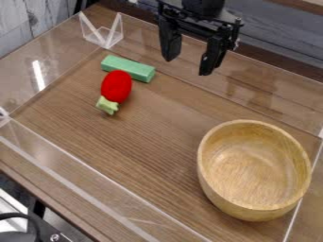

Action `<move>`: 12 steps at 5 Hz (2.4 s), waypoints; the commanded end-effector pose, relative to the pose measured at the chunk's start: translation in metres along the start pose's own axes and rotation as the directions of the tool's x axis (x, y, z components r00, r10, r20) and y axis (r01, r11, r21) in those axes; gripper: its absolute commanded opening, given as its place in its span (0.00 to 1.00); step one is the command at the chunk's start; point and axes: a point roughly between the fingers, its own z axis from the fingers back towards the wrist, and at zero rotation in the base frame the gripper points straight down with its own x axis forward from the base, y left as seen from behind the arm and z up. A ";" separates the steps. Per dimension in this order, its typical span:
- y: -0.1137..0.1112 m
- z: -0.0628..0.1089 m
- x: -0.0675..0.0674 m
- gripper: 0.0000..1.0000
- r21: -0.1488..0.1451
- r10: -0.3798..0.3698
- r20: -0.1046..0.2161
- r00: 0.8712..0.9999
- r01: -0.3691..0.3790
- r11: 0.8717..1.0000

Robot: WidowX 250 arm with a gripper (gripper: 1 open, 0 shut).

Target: Move the red object to the right side of the table

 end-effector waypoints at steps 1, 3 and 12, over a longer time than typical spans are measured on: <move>0.003 -0.007 -0.001 1.00 0.003 -0.004 -0.020 1.000 0.004 1.000; 0.062 -0.018 -0.023 1.00 0.015 0.027 -0.010 1.000 -0.027 1.000; 0.137 -0.069 -0.003 1.00 0.006 0.138 0.027 0.990 -0.139 0.990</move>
